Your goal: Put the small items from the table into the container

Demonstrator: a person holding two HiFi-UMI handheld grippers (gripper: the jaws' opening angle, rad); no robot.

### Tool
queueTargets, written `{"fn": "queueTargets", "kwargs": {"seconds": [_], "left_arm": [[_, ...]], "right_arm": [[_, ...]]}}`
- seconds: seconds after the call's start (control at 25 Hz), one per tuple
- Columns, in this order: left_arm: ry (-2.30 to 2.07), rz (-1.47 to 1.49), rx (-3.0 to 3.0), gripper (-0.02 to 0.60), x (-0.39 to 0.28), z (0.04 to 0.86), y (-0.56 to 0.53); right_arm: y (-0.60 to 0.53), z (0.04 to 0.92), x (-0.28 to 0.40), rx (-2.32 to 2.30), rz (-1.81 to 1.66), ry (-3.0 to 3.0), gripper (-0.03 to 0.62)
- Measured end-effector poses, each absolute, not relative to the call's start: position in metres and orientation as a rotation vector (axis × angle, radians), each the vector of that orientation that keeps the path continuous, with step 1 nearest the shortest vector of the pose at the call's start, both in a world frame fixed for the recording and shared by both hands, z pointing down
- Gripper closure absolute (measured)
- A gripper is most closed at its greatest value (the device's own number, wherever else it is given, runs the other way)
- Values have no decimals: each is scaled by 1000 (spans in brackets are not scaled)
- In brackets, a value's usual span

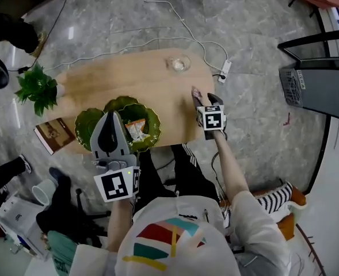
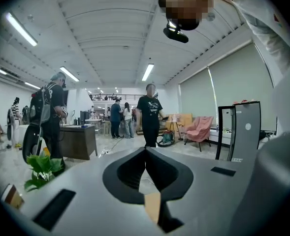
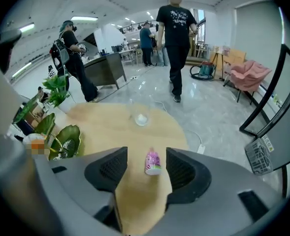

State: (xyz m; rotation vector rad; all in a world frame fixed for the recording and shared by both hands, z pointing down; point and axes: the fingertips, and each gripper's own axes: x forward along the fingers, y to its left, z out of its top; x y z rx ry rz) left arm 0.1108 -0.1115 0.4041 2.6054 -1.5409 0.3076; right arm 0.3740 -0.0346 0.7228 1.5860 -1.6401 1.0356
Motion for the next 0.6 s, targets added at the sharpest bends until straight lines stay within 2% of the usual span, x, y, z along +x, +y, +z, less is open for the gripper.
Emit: {"fn": "queueTargets", "kwargs": {"seconds": [0.2, 0.52, 0.6], "left_arm": [[-1581, 346, 2582, 572, 130, 423, -111], [-1606, 419, 2551, 574, 126, 438, -100], [-1614, 417, 2546, 572, 125, 438, -100]], "right_arm": [[-36, 797, 381, 1489, 1149, -1560, 351], [-20, 843, 392, 1462, 1204, -1357, 355], [-20, 840, 391, 1442, 1185, -1382, 389]]}}
